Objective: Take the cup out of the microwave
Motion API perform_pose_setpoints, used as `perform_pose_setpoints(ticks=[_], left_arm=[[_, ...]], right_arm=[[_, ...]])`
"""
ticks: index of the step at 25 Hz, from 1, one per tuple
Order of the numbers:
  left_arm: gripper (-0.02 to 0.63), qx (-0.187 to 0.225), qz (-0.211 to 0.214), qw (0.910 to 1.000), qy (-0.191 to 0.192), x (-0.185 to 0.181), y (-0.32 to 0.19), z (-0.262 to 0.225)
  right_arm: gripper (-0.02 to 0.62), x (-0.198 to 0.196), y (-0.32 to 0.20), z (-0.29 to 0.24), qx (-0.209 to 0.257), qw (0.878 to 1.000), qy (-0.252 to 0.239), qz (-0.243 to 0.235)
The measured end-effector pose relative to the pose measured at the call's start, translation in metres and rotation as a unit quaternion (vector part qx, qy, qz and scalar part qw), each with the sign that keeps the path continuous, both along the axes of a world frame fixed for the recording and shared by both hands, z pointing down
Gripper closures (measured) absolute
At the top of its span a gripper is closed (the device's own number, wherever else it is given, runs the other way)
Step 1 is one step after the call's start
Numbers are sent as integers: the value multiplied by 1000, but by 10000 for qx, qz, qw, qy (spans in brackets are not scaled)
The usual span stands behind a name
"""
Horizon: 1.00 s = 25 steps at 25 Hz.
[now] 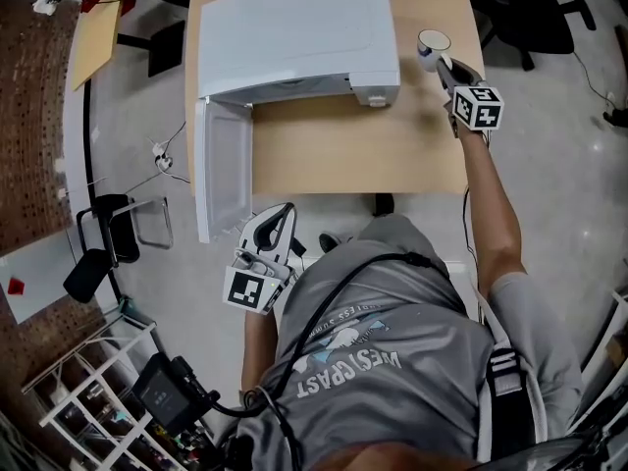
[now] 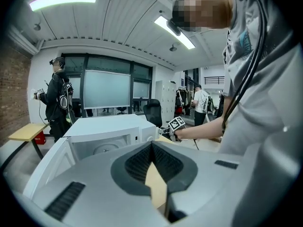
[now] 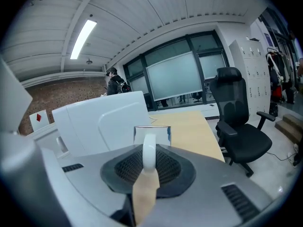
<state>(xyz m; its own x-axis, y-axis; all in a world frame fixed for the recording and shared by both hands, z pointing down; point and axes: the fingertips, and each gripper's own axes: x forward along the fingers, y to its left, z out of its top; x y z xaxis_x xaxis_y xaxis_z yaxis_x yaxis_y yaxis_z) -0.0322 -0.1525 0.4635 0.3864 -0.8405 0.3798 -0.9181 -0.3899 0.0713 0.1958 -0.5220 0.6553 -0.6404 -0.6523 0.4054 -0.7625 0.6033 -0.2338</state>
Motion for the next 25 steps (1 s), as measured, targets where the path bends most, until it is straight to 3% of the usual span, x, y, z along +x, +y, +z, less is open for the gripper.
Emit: perform_pose_setpoints(ticks=[11, 25], left_arm=[[563, -240, -72, 9997, -14, 0, -3, 15], [563, -292, -118, 9994, 171, 10, -15, 23]], right_arm=[[528, -5, -20, 45, -166, 9998, 60, 36], [528, -8, -36, 65, -156, 9999, 39, 44]])
